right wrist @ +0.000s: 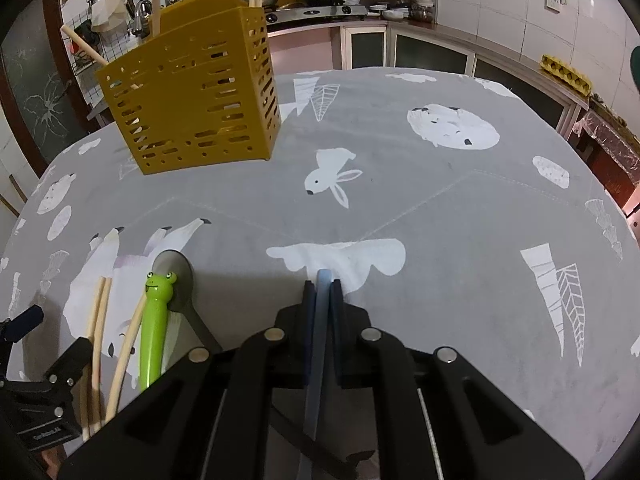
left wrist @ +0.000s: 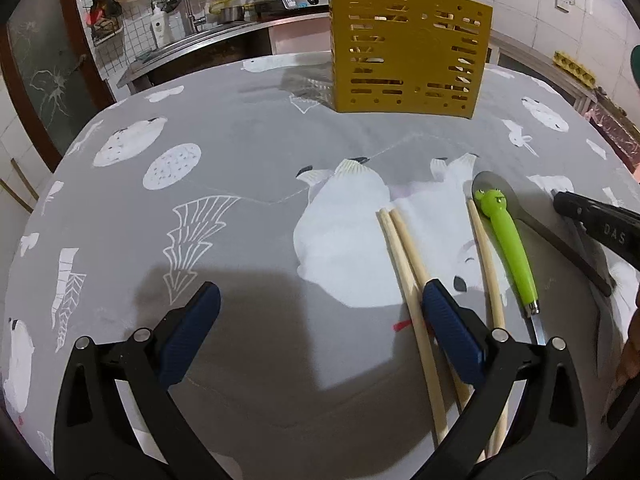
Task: Organize utensils
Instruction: 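Lower the right tool onto a grey spoon handle and close it, then lower the left tool onto a wooden chopstick and close it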
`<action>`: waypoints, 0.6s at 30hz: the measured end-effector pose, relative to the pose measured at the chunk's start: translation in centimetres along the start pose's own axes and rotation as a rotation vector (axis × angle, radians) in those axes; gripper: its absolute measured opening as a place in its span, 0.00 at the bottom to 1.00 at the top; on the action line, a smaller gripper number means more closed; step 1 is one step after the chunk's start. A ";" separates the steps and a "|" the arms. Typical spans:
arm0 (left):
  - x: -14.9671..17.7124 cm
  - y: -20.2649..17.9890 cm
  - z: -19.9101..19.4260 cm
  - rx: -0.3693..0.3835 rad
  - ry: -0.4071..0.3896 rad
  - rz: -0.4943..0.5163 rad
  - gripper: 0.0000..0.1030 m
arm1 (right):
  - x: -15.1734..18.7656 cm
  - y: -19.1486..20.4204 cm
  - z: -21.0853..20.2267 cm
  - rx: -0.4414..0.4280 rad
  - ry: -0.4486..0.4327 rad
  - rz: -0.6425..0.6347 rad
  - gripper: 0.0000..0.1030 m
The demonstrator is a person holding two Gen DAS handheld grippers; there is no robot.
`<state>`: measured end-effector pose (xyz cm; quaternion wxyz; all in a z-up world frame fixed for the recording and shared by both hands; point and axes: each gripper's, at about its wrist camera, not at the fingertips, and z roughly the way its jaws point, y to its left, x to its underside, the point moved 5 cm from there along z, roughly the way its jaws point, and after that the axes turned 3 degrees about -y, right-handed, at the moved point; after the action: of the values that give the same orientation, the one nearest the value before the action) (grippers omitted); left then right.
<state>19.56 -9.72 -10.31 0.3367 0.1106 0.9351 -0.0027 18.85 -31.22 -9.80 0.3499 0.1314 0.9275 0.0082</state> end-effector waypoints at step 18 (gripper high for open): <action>-2.2 -3.5 1.3 0.058 0.038 0.016 0.33 | -0.3 -0.2 0.4 0.001 -0.005 0.014 0.08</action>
<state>21.30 -13.72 -10.15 0.3156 0.1277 0.9399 -0.0250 19.29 -31.48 -9.98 0.3521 0.1382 0.9256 0.0099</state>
